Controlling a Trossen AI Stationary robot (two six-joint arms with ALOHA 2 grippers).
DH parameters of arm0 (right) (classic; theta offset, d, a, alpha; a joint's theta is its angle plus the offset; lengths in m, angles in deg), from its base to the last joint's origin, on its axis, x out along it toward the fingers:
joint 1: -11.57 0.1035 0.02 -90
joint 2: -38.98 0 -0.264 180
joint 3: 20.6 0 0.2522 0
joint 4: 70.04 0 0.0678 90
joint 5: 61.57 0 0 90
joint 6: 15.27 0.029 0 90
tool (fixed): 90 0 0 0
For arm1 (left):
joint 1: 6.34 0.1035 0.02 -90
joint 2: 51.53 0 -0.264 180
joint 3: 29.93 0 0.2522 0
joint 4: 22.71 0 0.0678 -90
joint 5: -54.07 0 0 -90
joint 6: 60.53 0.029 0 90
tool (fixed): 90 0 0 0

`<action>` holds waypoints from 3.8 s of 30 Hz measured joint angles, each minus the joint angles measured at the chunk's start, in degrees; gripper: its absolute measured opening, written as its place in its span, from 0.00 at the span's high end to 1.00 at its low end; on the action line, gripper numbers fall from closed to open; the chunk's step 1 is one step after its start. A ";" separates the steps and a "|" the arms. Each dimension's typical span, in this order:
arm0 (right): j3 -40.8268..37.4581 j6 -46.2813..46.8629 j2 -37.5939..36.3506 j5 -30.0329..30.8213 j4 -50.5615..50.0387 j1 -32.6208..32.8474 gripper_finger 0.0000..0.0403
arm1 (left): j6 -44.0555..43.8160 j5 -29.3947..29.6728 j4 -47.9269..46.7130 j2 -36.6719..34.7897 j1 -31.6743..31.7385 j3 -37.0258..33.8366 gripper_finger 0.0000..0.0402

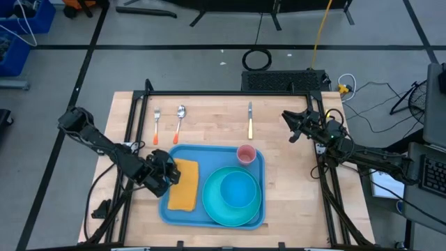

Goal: Set up tray
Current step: Put the yellow napkin on the blue serving tray to the left of the light blue plate, then put the orange fork on the yellow napkin

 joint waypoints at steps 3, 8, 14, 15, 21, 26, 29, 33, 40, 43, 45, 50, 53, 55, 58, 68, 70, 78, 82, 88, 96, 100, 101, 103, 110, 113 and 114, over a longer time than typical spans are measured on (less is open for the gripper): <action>0.00 0.00 0.00 0.00 -0.02 0.00 0.84 | 0.06 0.14 0.56 0.00 0.00 0.00 0.78; 0.01 0.00 0.00 0.04 -0.09 0.00 0.84 | 1.04 0.32 0.71 0.00 0.00 0.03 0.68; 0.02 0.00 0.00 0.09 -0.09 0.00 0.84 | 6.14 0.81 -0.31 -1.81 0.07 2.37 0.60; 0.01 0.00 -0.01 0.11 -0.09 0.00 0.84 | 7.38 1.39 -0.94 -2.45 0.07 3.16 0.59; 0.02 0.00 0.00 0.12 -0.02 0.00 0.84 | 12.16 7.05 -3.84 -6.97 0.07 7.67 0.57; 0.02 0.00 -0.01 0.11 -0.02 0.00 0.84 | 11.13 5.26 -8.79 -8.71 1.09 7.74 0.57; 0.00 0.00 0.00 0.13 -0.02 0.00 0.84 | 4.09 3.91 -18.86 -8.74 3.01 7.74 0.57; 0.01 0.00 -0.01 0.13 0.00 -0.01 0.84 | -7.37 0.00 -32.03 -8.89 8.74 7.72 0.57; 0.00 0.28 -0.02 0.15 0.08 0.00 0.84 | 8.52 -5.67 -29.66 -12.61 26.31 8.53 0.57; 0.02 2.04 0.00 0.15 0.68 0.00 0.84 | 16.10 -6.39 -28.26 -13.73 33.40 9.41 0.57; 0.02 2.86 -0.02 0.17 1.76 -0.02 0.84 | 19.71 -7.75 -28.67 -14.17 38.58 10.26 0.57; 0.00 2.44 -0.02 0.22 3.04 -0.02 0.84 | 34.14 -14.68 -27.64 -14.24 51.45 14.76 0.57; 0.01 0.52 -0.01 0.39 3.02 -0.02 0.84 | 40.07 -18.79 -26.46 -13.73 59.18 17.00 0.57; 0.01 -0.34 -0.01 0.39 2.73 -0.02 0.84 | 43.57 -20.89 -26.35 -13.08 64.25 17.65 0.57; 0.00 -0.42 -0.01 0.39 2.61 -0.02 0.84 | 47.60 -24.11 -26.73 -11.44 71.78 17.23 0.57; 0.01 0.00 0.00 0.24 2.64 -0.02 0.84 | 54.49 -32.73 -23.43 -0.64 82.35 15.96 0.57; 0.01 0.00 0.00 0.20 2.67 -0.02 0.84 | 55.16 -32.78 -23.05 1.77 82.62 15.96 0.57; 0.02 0.20 0.00 0.13 2.64 -0.02 0.84 | 56.18 -29.74 -23.34 11.48 84.35 15.93 0.57; 0.00 0.20 0.00 0.00 2.62 -0.02 0.84 | 56.58 -29.10 -23.22 14.10 85.74 15.93 0.57; 0.01 0.22 0.00 -0.02 2.62 -0.02 0.84 | 56.74 -25.28 -22.89 15.64 87.38 15.93 0.57; 0.00 0.22 0.00 -0.04 2.62 -0.02 0.84 | 57.88 -29.56 -15.38 15.65 88.24 15.03 0.57; 0.02 0.24 0.00 -0.07 2.62 -0.02 0.84 | 57.83 -30.13 -13.19 15.65 88.61 12.26 0.57; 0.01 0.24 0.00 -0.07 2.60 -0.02 0.84 | 57.63 -30.15 -12.74 15.61 88.91 11.56 0.57; 0.01 0.23 -0.01 -0.07 2.61 -0.02 0.84 | 57.39 -30.44 -12.12 15.37 89.48 10.20 0.57; 0.02 0.22 0.00 -0.07 2.62 -0.02 0.84 | 58.13 -31.47 -8.25 15.22 90.33 8.16 0.57; 0.02 1.34 0.00 -0.07 2.60 -0.02 0.84 | 58.42 -32.76 -6.99 15.28 90.36 8.07 0.63; 0.02 1.82 0.00 -0.07 2.60 -0.02 0.84 | 58.48 -33.14 -6.78 15.30 90.34 8.04 0.68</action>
